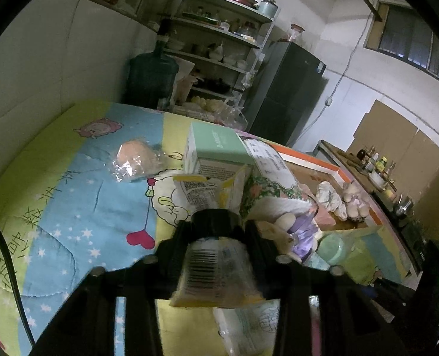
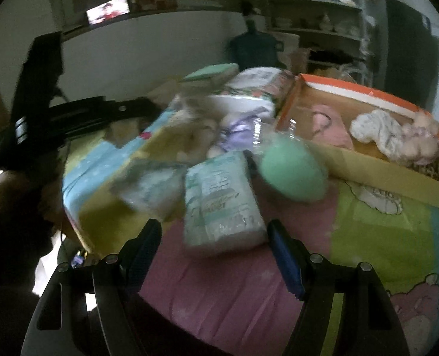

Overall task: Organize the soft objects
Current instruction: 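Grasp the barcoded snack packet with the left tool while the right tool grasps the white Power tissue pack, then carry the snack packet and tissue pack with both tools over the tray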

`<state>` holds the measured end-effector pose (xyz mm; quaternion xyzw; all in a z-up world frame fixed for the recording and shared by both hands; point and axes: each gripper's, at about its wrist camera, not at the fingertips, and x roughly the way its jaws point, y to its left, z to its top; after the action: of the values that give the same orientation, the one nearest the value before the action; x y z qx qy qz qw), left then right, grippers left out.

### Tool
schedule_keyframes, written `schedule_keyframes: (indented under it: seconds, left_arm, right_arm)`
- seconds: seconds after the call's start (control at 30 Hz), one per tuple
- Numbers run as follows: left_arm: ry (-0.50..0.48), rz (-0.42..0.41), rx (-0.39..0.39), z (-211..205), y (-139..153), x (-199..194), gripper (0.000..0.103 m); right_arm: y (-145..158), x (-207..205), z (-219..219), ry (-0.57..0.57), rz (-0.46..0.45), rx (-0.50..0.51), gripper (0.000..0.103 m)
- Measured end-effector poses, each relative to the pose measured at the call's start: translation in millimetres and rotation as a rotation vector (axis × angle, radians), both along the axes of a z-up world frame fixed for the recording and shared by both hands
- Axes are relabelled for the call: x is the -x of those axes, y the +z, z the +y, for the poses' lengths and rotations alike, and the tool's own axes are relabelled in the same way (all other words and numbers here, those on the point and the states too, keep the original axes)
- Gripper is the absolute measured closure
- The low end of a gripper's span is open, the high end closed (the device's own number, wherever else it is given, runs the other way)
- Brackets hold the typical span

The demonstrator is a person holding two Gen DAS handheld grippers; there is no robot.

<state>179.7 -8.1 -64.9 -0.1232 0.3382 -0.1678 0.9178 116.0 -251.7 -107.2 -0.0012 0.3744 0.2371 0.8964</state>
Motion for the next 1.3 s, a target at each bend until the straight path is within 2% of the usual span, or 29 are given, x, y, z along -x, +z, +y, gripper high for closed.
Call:
schedule_keyframes:
  seconds: [0.13, 0.3, 0.37, 0.4, 0.6, 1.0, 1.3]
  left_arm:
    - [-0.002, -0.005, 0.002, 1, 0, 2, 0.066]
    - [-0.004, -0.015, -0.002, 3, 2, 5, 0.066]
    - [-0.004, -0.018, -0.003, 3, 2, 6, 0.066]
    - [-0.005, -0.019, -0.003, 3, 3, 6, 0.066]
    - [-0.012, -0.031, -0.005, 2, 8, 10, 0.066]
    - [-0.050, -0.081, -0.003, -10, 29, 16, 0.066]
    - [-0.133, -0.127, 0.001, -43, 51, 15, 0.066]
  right_arm:
    - [-6, -6, 3, -0.069, -0.016, 0.086, 0.028]
    - [-12, -10, 14, -0.042, -0.031, 0.134, 0.028]
    - [-12, -11, 15, -0.036, -0.031, 0.123, 0.034]
    - [-12, -11, 15, -0.036, -0.032, 0.116, 0.050]
    - [-7, -9, 11, -0.053, -0.032, 0.069, 0.053]
    - [21, 7, -1, -0.065, -0.110, -0.024, 0.053]
    - [44, 15, -21, -0.118, -0.177, -0.062, 0.053]
